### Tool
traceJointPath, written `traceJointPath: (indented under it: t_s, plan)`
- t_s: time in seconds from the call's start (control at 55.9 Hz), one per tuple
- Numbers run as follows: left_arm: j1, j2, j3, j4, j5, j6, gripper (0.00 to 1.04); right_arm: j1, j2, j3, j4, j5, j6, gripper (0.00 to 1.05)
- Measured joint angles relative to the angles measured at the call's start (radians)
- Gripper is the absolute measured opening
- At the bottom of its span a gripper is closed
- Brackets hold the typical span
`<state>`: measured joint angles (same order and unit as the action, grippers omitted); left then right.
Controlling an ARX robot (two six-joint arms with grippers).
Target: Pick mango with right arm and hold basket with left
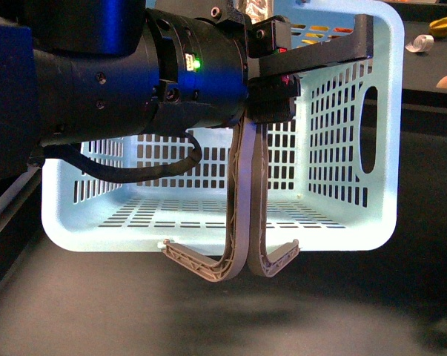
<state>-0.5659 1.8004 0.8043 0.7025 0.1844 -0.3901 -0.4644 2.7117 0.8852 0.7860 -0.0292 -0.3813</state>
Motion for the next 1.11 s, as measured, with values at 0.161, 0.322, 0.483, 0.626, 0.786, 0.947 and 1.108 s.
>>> traceJointPath:
  t_s: [0.161,0.322,0.483,0.626,0.786,0.947,1.108]
  plan:
    - [0.0,0.0,0.0,0.0,0.0,0.0,0.06,-0.002,0.0,-0.006,0.002,0.002,-0.027,0.87]
    - [0.0,0.0,0.0,0.0,0.0,0.0,0.06,-0.007,-0.008,-0.029,0.008,-0.017,-0.035,0.68]
    - [0.0,0.0,0.0,0.0,0.0,0.0,0.06,-0.007,-0.084,-0.098,0.009,-0.081,-0.02,0.6]
    - [0.0,0.0,0.0,0.0,0.0,0.0,0.06,0.026,-0.268,-0.209,0.017,-0.177,0.056,0.6]
    - [0.0,0.0,0.0,0.0,0.0,0.0,0.06,0.086,-0.465,-0.295,-0.004,-0.275,0.17,0.6]
    - [0.0,0.0,0.0,0.0,0.0,0.0,0.06,0.188,-0.765,-0.371,-0.071,-0.364,0.321,0.6]
    - [0.0,0.0,0.0,0.0,0.0,0.0,0.06,0.348,-1.061,-0.386,-0.127,-0.367,0.458,0.6]
